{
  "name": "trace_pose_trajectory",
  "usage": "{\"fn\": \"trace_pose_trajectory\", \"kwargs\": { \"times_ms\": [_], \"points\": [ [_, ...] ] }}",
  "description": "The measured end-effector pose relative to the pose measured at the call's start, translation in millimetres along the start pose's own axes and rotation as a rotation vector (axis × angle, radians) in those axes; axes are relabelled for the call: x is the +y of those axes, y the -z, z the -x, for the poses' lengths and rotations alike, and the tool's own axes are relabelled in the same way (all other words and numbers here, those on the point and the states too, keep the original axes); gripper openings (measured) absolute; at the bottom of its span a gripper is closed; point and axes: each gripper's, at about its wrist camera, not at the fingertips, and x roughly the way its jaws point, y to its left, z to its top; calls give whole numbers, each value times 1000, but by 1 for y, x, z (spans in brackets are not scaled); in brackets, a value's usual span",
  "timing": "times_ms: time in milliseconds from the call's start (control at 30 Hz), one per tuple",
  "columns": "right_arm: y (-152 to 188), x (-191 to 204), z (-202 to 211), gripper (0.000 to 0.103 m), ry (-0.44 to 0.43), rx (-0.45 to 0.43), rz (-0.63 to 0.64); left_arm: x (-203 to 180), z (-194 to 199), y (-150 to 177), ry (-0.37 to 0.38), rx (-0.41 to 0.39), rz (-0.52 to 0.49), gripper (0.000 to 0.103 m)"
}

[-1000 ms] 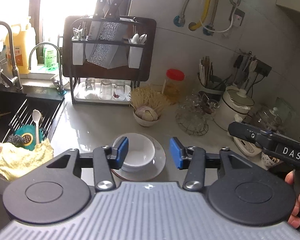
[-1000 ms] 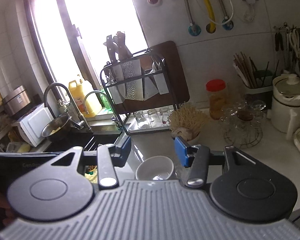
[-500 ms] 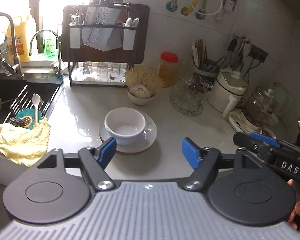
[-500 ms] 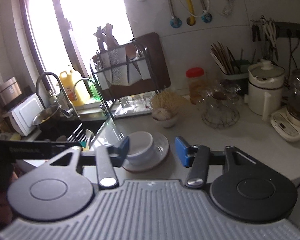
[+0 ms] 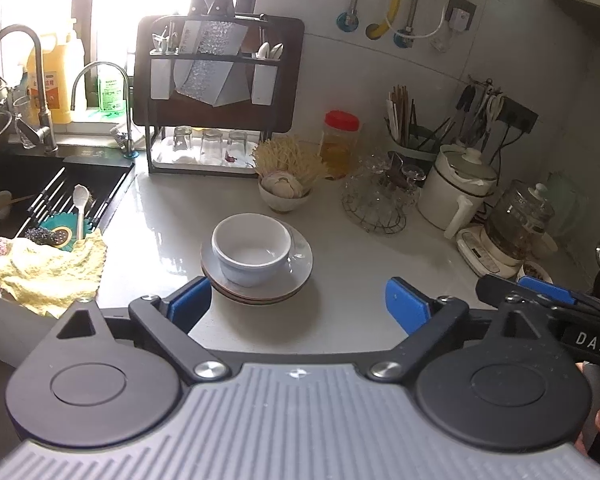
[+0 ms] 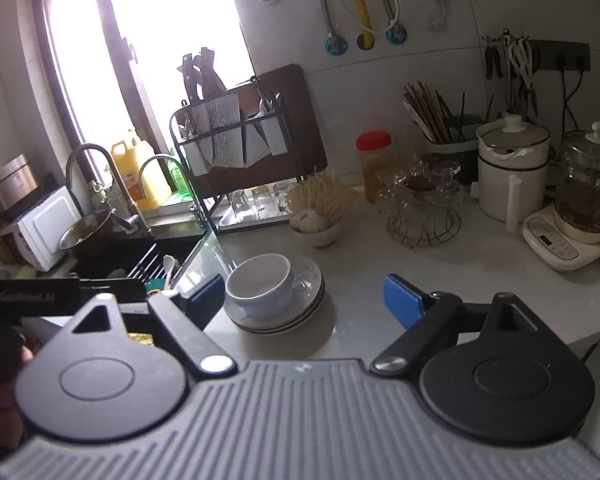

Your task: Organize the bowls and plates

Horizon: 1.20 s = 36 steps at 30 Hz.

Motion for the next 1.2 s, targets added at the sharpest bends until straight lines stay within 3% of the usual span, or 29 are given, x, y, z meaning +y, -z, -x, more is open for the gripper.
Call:
{"fn": "trace_pose_trajectory", "kwargs": {
  "times_ms": [200, 233, 267, 300, 567, 1200],
  "points": [
    [1, 9, 4, 88, 1, -24, 41, 1, 2, 2, -23, 2, -19, 99],
    [1, 10, 5, 89, 3, -24, 44, 2, 2, 2, -26, 3, -18, 99],
    [2, 11, 6, 100, 5, -24, 39, 3, 3, 4, -31, 3, -12, 99],
    [3, 10, 7, 103, 2, -25, 33, 4, 4, 6, -38, 2, -4, 99],
    [13, 10, 16, 103, 17, -15, 4, 9, 9, 18, -54, 13, 28, 99],
    [29, 7, 18, 103, 21, 10, -5, -8, 14, 35, -79, 14, -17, 99]
  ]
}}
